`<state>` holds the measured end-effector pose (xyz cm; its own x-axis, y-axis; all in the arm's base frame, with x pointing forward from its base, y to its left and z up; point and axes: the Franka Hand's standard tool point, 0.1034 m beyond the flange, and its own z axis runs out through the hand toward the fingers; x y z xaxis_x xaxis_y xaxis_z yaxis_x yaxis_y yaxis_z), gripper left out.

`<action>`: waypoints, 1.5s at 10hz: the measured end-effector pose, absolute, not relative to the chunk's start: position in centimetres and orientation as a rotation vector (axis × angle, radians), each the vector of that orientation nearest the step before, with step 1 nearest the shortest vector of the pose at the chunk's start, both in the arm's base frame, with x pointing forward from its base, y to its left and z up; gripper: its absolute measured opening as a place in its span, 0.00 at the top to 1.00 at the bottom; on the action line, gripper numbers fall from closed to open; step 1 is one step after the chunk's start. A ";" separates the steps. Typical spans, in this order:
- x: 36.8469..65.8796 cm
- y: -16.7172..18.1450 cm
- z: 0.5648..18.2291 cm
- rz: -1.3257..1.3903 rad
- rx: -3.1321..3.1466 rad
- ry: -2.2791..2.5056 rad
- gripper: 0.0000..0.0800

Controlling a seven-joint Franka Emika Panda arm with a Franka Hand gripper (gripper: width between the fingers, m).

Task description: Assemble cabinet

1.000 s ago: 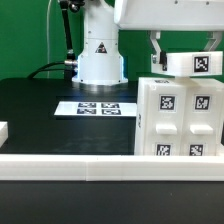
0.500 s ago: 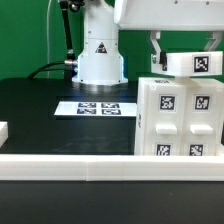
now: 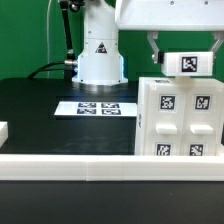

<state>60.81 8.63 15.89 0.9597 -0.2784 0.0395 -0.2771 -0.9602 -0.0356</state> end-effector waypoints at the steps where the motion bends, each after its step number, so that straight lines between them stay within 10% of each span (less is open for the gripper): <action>1: 60.7 8.6 15.7 -0.075 -3.059 0.553 0.30; 15: 60.9 9.1 15.5 0.000 -2.084 2.204 0.30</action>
Offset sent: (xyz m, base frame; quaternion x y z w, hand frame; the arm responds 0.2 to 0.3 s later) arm -0.0081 -0.0040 -0.0043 -0.0125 0.0237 0.2342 0.9718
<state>60.92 9.07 15.52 -0.0528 -0.9955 -0.0789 -0.9955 0.0587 -0.0747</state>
